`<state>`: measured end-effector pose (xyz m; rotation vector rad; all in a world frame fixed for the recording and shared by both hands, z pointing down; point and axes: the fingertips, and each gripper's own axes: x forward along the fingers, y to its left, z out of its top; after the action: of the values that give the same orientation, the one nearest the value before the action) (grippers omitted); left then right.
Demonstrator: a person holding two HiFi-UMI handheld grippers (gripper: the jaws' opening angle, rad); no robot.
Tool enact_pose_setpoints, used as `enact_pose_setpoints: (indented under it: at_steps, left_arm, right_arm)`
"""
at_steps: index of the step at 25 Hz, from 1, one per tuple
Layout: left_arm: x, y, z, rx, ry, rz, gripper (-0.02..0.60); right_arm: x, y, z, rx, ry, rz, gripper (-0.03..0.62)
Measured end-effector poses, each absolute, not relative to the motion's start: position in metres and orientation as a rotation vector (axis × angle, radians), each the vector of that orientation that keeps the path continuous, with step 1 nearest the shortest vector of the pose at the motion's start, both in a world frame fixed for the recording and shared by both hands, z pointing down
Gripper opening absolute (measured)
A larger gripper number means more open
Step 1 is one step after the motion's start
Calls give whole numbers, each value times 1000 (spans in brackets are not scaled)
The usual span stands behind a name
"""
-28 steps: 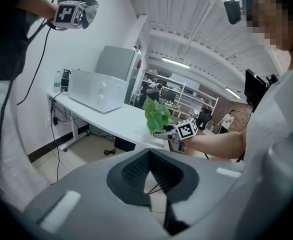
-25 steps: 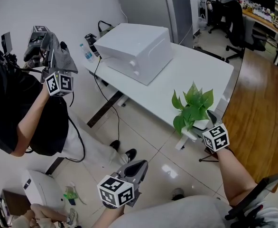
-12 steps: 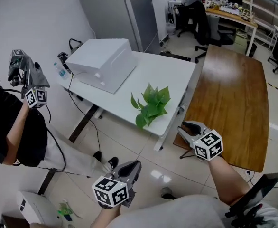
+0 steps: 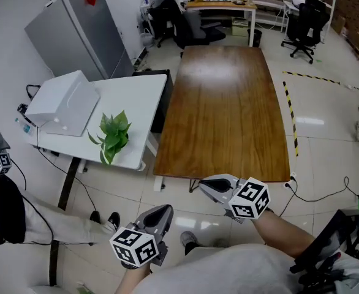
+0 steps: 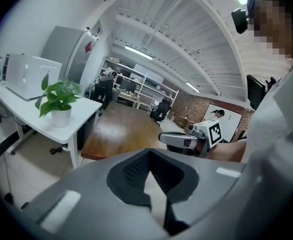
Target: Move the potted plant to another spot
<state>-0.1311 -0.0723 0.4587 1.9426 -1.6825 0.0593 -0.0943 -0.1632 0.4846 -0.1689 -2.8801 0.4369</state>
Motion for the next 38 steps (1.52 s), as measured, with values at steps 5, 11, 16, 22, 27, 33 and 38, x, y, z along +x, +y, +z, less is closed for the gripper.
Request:
enact_pose_setpoints:
  at_steps: [5, 11, 16, 22, 27, 33, 38]
  left_arm:
    - [-69, -77, 462, 2023, -1550, 124, -3]
    - [-36, -69, 454, 2118, -1447, 182, -3]
    - [-14, -36, 451, 2242, -1336, 196, -3]
    - [-31, 62, 452, 2315, -1251, 213, -3]
    - [-46, 129, 450, 2310, -1223, 180, -3]
    - [-47, 170, 445, 2329, -1162, 88, -3]
    - [-34, 201, 431, 2366, -1117, 71, -3]
  right_arm:
    - [-21, -150, 476, -126, -2891, 533, 3]
    - [40, -123, 473, 32, -2897, 604, 3]
    - [52, -71, 469, 156, -2927, 641, 3]
    - [26, 41, 460, 216, -2939, 602, 3]
    - [5, 121, 460, 180, -2897, 743, 3]
    - [2, 168, 435, 260, -2869, 706, 3]
    - [-5, 200, 420, 300, -2849, 691, 3]
